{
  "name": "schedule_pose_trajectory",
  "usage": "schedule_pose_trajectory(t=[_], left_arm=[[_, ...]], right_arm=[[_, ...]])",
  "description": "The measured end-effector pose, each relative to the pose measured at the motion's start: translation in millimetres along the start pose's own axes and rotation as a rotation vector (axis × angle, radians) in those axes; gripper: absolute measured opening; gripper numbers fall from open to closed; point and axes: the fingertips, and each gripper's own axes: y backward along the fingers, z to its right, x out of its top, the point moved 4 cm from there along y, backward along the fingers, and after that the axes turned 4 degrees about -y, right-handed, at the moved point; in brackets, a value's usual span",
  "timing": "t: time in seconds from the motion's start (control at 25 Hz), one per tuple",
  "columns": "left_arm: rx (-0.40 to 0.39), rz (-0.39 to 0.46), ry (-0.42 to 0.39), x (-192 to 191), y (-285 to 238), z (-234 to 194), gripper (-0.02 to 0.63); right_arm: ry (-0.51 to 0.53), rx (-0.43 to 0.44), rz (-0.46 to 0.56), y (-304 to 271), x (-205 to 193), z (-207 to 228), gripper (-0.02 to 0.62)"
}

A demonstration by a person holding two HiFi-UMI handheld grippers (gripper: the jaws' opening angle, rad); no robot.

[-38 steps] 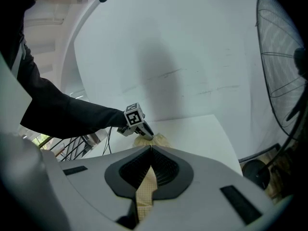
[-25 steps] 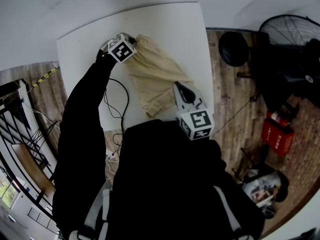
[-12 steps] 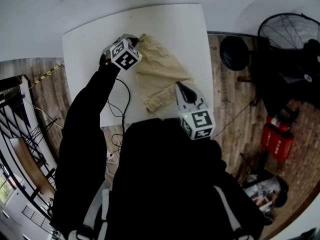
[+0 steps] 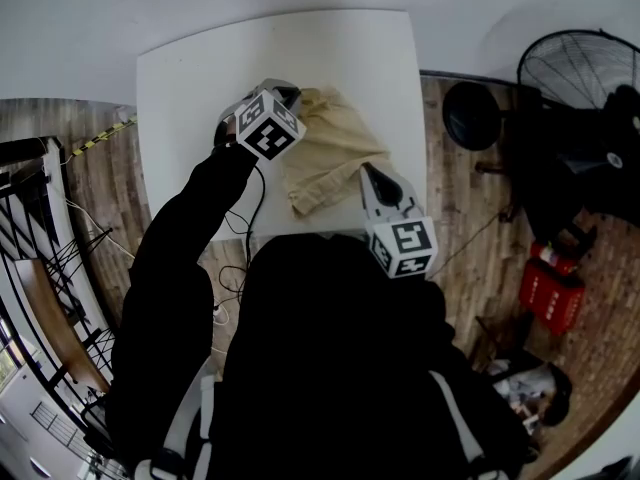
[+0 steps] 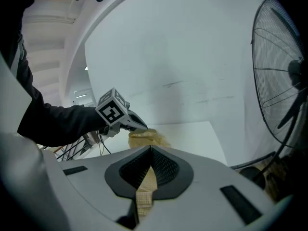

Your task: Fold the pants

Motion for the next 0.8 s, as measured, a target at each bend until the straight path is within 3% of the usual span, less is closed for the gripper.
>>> schedule_pose_trajectory(t=[0.8], left_arm=[[-0.146, 0.122, 0.121, 35, 66, 126, 0.017]], right_arm=[[-0.009, -0.020, 0.040, 27, -10, 12, 0.005]])
